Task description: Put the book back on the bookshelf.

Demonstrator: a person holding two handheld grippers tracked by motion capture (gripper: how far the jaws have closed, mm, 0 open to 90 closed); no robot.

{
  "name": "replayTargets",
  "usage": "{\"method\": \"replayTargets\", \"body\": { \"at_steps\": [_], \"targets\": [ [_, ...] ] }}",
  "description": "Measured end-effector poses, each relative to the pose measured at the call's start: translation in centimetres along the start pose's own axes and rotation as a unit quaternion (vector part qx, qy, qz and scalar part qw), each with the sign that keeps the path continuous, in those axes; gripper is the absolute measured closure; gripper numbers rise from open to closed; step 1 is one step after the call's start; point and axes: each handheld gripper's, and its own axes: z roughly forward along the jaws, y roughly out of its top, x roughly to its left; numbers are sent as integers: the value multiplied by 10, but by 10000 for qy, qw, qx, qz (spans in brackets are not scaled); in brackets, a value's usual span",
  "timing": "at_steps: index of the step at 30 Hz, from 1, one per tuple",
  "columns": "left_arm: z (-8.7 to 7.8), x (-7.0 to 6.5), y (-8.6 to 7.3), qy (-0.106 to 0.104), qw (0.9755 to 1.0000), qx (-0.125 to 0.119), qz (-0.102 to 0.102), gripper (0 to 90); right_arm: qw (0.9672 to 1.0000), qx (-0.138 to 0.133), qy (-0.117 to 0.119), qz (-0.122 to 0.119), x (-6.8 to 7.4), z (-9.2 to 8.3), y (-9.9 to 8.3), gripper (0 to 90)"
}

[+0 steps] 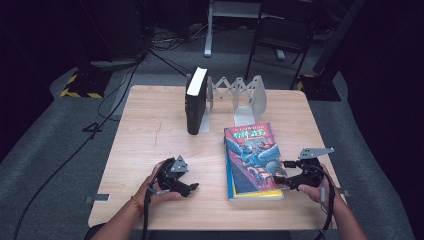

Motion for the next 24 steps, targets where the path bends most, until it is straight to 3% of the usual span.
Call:
{"method": "replayTargets", "body": {
  "at_steps": [2,15,24],
  "targets": [
    [0,0,0,0,10000,3,6,150,9999,14,142,49,-4,5,2,107],
    [6,-4,7,13,10000,7,16,149,9999,89,-46,-119,11,7,4,101],
    [21,-2,22,26,10000,-1,-28,148,9991,193,-113,-367,27,11,6,101]
  ]
}}
